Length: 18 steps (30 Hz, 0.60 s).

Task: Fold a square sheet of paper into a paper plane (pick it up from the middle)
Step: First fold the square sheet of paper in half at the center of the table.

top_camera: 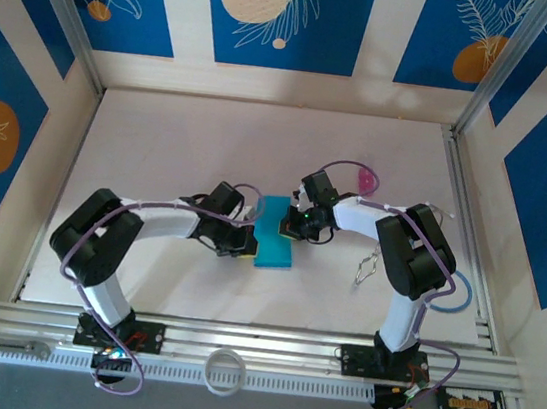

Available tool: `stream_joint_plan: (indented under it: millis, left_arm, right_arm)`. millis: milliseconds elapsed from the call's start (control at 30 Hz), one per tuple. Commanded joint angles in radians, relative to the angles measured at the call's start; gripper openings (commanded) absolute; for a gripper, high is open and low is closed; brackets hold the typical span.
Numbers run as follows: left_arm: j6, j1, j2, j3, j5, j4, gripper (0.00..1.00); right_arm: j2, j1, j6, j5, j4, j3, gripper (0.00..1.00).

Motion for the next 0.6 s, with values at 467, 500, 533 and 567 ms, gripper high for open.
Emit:
stream_joint_plan:
  millis: [467, 500, 533, 567]
  left_arm:
    - [-0.103, -0.039, 0.125, -0.034, 0.033, 0.187, 0.0]
    - [-0.103, -0.041, 0.125, -0.051, 0.026, 0.192, 0.0]
    - [-0.102, -0.045, 0.122, -0.069, 0.025, 0.194, 0.0]
    - [-0.102, -0.047, 0.115, -0.09, 0.02, 0.194, 0.0]
  right_arm:
    - [0.051, -0.003, 0.016, 0.101, -0.142, -0.049, 0.01]
    - [0.053, -0.005, 0.014, 0.102, -0.146, -0.045, 0.01]
    - [0.056, -0.006, 0.012, 0.104, -0.149, -0.042, 0.01]
    - [0.055, -0.007, 0.01, 0.105, -0.151, -0.039, 0.01]
